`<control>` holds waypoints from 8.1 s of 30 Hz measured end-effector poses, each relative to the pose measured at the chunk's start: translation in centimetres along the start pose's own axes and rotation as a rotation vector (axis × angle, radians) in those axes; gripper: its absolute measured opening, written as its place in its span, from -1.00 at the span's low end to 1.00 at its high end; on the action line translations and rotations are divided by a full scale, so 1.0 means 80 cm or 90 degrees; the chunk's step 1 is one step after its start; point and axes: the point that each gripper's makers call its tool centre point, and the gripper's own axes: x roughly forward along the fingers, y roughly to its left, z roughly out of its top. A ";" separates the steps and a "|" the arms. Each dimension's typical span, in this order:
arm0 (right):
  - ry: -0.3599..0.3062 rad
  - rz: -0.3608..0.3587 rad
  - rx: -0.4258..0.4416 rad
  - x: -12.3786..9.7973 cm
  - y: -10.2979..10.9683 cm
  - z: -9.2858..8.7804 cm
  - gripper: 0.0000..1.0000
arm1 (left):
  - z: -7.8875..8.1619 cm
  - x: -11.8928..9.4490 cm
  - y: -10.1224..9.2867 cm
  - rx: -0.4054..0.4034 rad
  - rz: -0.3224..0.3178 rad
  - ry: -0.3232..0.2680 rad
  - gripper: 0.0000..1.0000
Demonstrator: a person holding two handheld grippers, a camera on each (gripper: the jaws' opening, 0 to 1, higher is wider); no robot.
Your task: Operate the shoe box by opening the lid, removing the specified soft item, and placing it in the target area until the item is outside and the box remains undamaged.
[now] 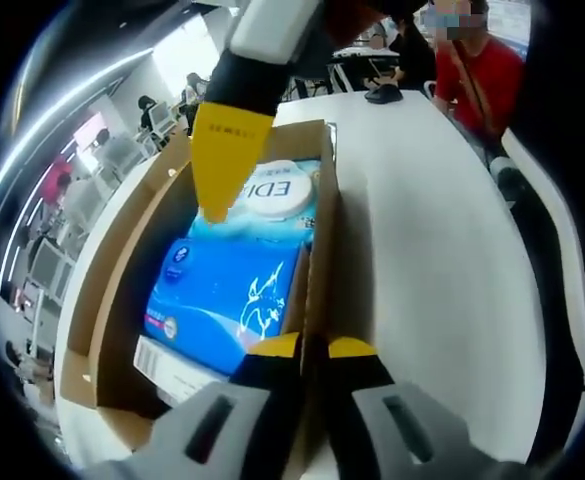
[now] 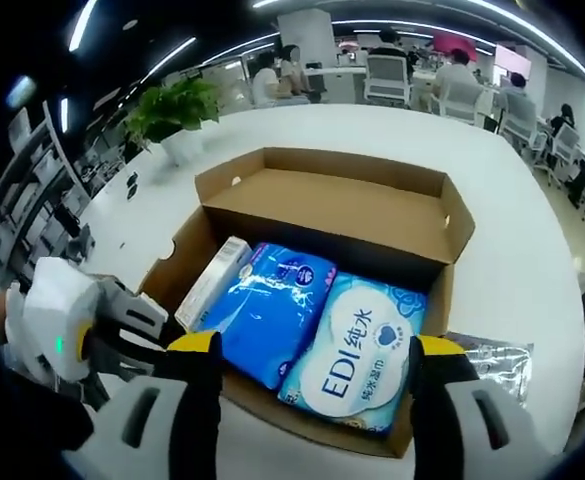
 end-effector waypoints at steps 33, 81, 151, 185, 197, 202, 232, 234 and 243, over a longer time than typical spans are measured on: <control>0.094 -0.114 -0.005 0.045 -0.041 -0.018 0.22 | -0.003 0.003 -0.001 -0.003 0.000 0.002 -0.87; 0.092 -0.118 0.012 0.057 -0.031 -0.015 0.13 | -0.002 0.006 -0.004 0.009 -0.011 0.006 -0.88; 0.215 -0.073 0.130 0.103 -0.041 -0.050 0.36 | -0.004 0.007 -0.008 0.009 -0.008 0.015 -0.92; 0.249 -0.146 0.119 0.097 -0.041 -0.059 0.40 | -0.005 0.010 -0.009 0.017 -0.019 0.021 -0.92; 0.251 -0.142 0.131 0.100 -0.043 -0.056 0.38 | -0.006 0.015 -0.009 0.014 -0.023 0.015 -0.92; 0.250 -0.141 0.136 0.101 -0.043 -0.055 0.35 | -0.005 0.015 -0.010 0.014 -0.024 0.007 -0.93; 0.233 -0.152 0.096 0.057 -0.045 -0.025 0.24 | -0.008 0.020 -0.015 0.019 -0.020 0.001 -0.94; 0.233 -0.145 0.097 0.056 -0.045 -0.023 0.24 | -0.008 0.020 -0.015 0.019 -0.020 0.000 -0.94; 0.195 -0.080 0.088 0.026 -0.039 0.002 0.24 | -0.008 0.020 -0.015 0.022 -0.020 -0.001 -0.94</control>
